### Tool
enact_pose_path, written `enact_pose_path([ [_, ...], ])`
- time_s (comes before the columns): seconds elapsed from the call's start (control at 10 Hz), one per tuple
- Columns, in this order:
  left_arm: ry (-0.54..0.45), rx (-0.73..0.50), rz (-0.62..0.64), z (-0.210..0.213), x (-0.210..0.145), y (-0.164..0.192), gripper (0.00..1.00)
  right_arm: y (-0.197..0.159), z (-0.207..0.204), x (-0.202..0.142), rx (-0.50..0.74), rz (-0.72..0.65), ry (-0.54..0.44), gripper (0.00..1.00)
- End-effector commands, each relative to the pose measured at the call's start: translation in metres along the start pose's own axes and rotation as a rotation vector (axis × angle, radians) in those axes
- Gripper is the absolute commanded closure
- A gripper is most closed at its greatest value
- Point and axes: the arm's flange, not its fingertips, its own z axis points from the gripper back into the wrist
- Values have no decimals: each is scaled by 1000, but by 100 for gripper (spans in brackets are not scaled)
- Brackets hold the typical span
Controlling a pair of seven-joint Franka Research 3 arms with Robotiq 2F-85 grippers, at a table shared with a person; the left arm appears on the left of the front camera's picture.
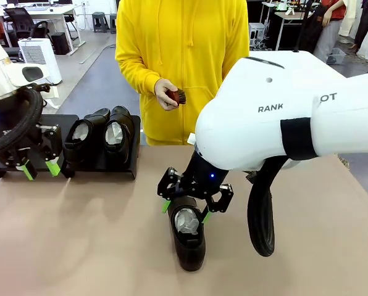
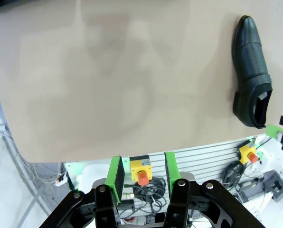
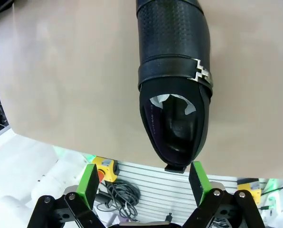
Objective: Organize the shoes by placing them on the stand.
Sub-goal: Place the Shoe from the middle of the table onto the Shoes Stand.
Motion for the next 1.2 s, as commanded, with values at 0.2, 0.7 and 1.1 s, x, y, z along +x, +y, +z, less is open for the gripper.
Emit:
enact_pose_path([
  [0.2,2,-1,-10,1,-2,2,52,4,5,1,-20,-20,-24,0],
  [0.7,3,98,-114,-37,-45,-71,52,-45,26,18,-139,-102,-110,0],
  [1.1,-96,24,97,-96,-95,-150,52,-151,63,51,-74,-495,-152,0],
])
